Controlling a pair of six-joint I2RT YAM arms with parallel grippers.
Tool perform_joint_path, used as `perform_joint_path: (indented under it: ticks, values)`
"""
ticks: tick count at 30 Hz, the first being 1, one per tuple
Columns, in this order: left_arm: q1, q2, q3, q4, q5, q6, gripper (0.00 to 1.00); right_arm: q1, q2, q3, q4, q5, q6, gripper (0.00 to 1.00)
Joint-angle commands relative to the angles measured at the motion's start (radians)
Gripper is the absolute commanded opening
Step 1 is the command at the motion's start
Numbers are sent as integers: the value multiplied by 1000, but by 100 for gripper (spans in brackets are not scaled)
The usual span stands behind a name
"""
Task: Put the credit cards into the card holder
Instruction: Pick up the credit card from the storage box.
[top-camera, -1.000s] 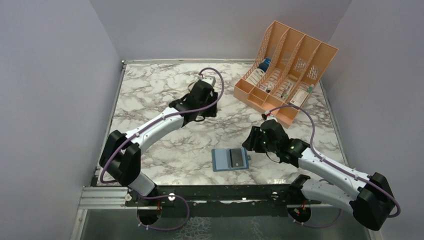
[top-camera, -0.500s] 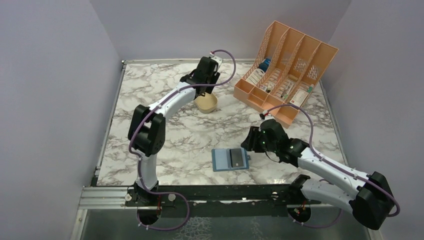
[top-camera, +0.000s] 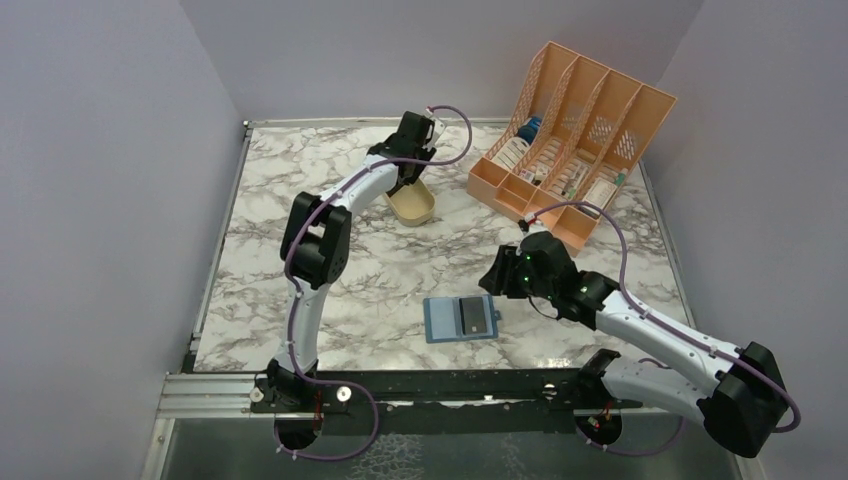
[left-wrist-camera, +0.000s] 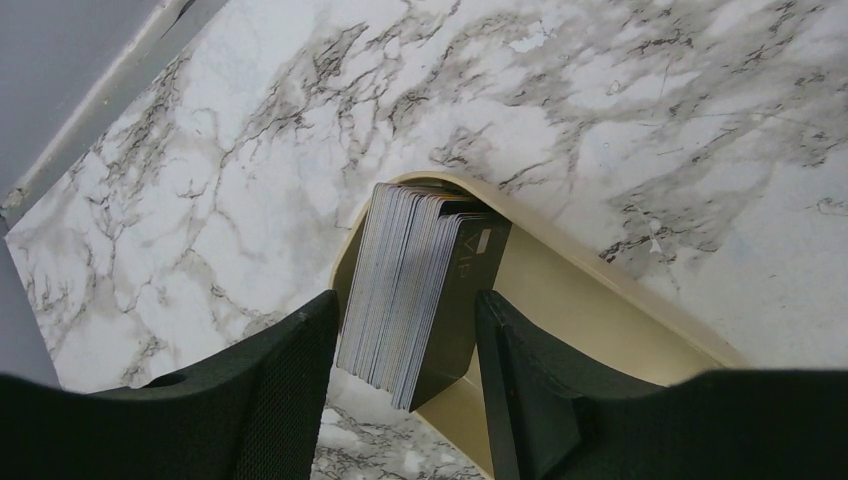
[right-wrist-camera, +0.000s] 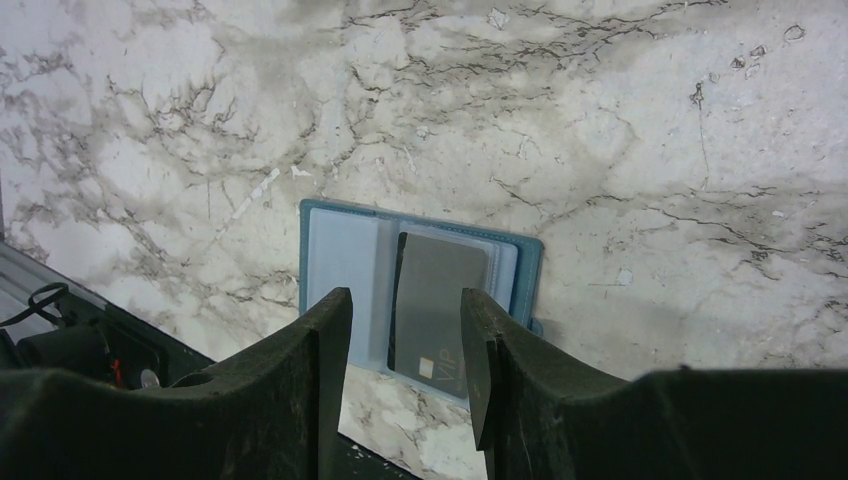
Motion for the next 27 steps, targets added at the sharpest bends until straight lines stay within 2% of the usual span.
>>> perform_joint_path:
  ticks: [1,9,27]
  values:
    - [7,32,26,2,-10,33,54,8,-5,29,-21,17,-2,45]
    - [8,76,30,2,-55,53,51,7,-3,22,-24,19,-3,45]
    - [8,79,61,1,-88,83,30,8,-29,2,-37,36,8,45]
